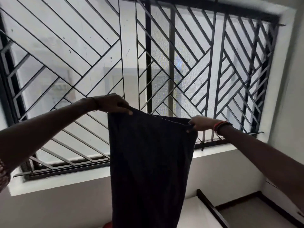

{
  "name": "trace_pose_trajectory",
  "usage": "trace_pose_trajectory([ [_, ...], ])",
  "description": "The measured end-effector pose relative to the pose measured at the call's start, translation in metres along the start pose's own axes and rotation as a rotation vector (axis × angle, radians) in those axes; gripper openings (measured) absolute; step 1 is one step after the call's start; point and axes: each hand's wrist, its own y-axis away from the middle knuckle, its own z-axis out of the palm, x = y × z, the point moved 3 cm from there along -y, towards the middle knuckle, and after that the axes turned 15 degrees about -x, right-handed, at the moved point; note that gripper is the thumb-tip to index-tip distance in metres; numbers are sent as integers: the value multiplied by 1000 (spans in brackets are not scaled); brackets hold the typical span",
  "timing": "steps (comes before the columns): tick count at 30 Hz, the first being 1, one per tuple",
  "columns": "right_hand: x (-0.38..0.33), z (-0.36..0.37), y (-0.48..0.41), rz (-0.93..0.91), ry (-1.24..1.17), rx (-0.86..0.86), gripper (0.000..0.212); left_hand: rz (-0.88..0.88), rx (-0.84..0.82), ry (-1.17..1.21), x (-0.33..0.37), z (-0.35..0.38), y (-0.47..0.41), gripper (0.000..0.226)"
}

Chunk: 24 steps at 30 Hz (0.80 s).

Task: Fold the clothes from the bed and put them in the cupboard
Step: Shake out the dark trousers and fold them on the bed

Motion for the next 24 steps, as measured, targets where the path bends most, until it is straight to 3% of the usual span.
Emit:
trace_pose_trajectory([
  [5,0,-24,12,34,59,50,37,-33,-41,-316,4,-1,6,30],
  [8,1,-33,18,26,122,109,34,-84,-60,-371,4,-3,10,46],
  [12,-1,-39,27,-68,236,262,28,-212,-55,-764,6,-8,15,61],
  [14,-1,-42,33,-184,372,430,21,-353,-112,-762,0,-9,20,65],
  [16,-1,-47,39,-174,413,512,19,-447,-159,-740,-6,-7,25,71],
  [24,-9,-56,40,-129,184,476,14,-544,-227,-878,-5,3,32,52],
])
